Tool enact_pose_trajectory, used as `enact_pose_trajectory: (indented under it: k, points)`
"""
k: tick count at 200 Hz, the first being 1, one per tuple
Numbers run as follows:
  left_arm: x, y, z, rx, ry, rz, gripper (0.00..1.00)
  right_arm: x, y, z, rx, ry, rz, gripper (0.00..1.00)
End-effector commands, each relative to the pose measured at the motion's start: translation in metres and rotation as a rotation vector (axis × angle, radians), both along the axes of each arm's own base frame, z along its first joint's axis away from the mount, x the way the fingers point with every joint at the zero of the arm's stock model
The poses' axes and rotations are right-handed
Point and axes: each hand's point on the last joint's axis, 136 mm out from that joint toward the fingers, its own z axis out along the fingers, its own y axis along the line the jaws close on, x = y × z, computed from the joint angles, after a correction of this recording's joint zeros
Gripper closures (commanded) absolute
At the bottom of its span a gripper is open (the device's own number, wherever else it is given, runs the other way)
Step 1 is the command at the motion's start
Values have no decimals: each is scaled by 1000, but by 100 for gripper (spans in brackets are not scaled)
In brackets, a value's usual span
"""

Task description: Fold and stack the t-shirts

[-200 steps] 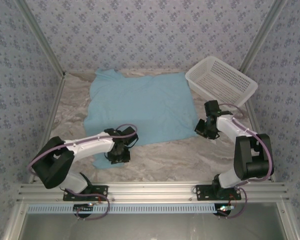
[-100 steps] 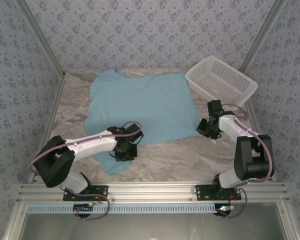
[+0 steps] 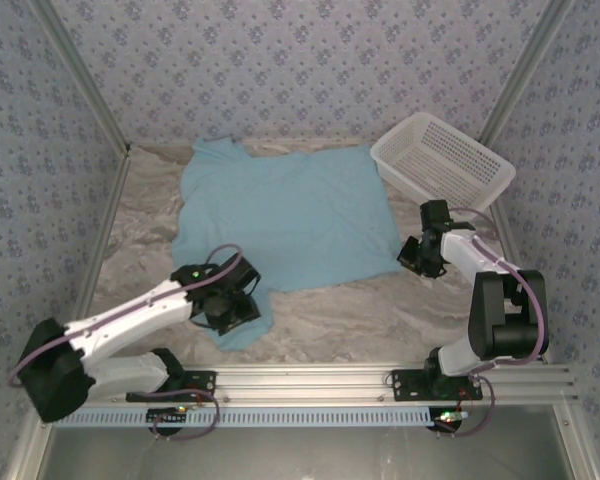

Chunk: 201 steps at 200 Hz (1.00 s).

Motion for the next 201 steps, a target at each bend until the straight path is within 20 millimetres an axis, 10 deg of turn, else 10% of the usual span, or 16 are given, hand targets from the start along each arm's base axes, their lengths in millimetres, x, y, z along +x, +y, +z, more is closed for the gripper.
enact_pose_trajectory:
  k: [1, 79, 107, 124, 201]
  points:
    - [-35, 42, -24, 77, 119, 275, 46, -7, 3, -3, 11, 20, 23, 100]
    - [-14, 28, -51, -144, 72, 690, 40, -12, 8, -3, 24, 33, 51, 100]
    - [-7, 31, -59, -132, 44, 714, 71, -14, 8, -2, 28, 32, 51, 100]
    - [-9, 50, -47, -43, 5, 713, 100, -17, 6, -3, 16, 38, 46, 100]
    - [-38, 108, 22, 105, -75, 788, 100, -64, 8, -5, -16, 101, 22, 100]
